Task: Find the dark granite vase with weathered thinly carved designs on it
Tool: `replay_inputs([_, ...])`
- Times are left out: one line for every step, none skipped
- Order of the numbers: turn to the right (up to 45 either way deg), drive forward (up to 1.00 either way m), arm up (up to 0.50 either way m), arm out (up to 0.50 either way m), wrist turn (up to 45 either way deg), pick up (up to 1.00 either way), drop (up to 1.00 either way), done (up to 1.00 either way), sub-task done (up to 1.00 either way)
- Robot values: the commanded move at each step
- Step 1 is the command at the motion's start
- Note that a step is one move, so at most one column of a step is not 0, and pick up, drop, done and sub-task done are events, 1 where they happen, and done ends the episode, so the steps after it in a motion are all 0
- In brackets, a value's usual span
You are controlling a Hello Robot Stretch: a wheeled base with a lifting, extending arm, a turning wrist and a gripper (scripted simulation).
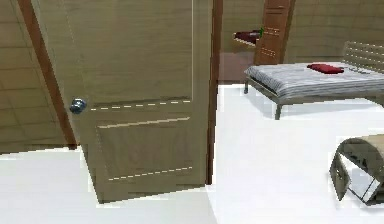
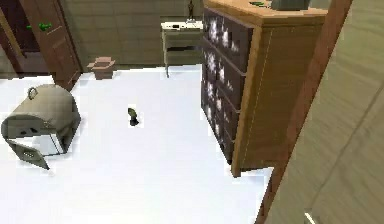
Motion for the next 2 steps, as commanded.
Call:
replay_inputs([-45.0, 0.00, 0.00, 0.00, 0.0, 0.00, 0.00, 0.00, 0.00])
replay_inputs([-36.0, 0.00, 0.00, 0.00, 0.0, 0.00, 0.00, 0.00, 0.00])
